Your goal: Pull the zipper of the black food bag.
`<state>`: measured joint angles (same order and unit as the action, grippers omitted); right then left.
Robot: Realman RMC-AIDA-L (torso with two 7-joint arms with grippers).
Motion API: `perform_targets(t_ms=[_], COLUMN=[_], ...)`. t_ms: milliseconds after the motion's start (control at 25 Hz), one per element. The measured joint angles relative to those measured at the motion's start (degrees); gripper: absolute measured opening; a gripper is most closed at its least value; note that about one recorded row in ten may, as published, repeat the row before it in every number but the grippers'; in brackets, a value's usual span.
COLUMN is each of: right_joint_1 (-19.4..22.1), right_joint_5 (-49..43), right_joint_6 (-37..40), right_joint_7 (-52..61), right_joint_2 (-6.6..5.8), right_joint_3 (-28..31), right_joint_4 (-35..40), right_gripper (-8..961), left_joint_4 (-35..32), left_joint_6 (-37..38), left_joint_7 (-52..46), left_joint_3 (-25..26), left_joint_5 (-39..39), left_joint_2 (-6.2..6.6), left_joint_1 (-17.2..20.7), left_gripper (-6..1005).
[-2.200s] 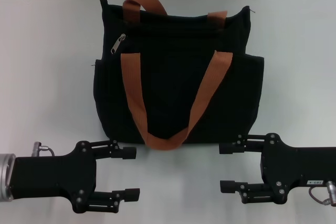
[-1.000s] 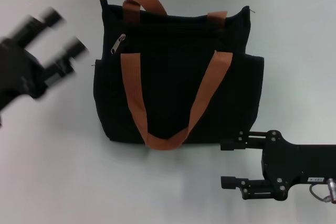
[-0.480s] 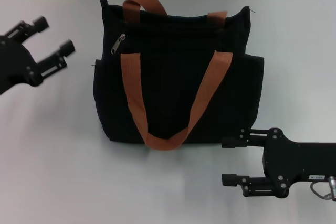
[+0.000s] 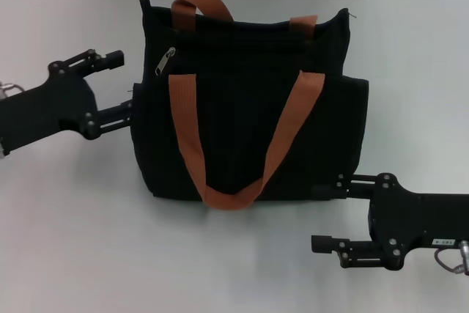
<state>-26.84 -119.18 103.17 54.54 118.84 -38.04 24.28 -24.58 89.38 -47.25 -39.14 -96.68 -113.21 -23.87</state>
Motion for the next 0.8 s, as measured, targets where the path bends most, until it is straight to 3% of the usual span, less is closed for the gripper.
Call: perform_targets(t_ms=[120,360,400,440,800], right_joint_1=[-0.19,-0.4,-0.45,-0.46,-0.49], right_joint_5=[0.0,0.0,0.0,0.0,0.0], right_joint_6=[0.0,0.0,0.0,0.0,-0.33], right_joint_7=[0.11,0.44,0.57,0.63,0.71], right_joint_2=[-0.01,-0.02,-0.02,-0.02,0.05], right_joint_3=[0.39,0.74,0.76,0.83,1.46], right_joint_4=[0.0,0.0,0.01,0.03,0.06], right_gripper=[705,707,707,707,706], left_joint_4=[-0.51,-0.62,-1.12,-1.23,-1.03], left_joint_6=[-3.89,-4.69,-6.12,-5.95,-3.69], left_joint_7=[0.64,1.65,4.65,5.29,11.48], left_joint_3=[-1.52,-1.43,0.75,1.71,1.74], left_joint_5=[0.0,0.06,0.42,0.43,0.04], left_joint_2=[-0.66,-1.13,-2.21,-2.38,-2.69], left_joint_1=[-1.64,-2.2,-2.84,-2.88,-2.63], left_gripper=[777,776,775,775,756])
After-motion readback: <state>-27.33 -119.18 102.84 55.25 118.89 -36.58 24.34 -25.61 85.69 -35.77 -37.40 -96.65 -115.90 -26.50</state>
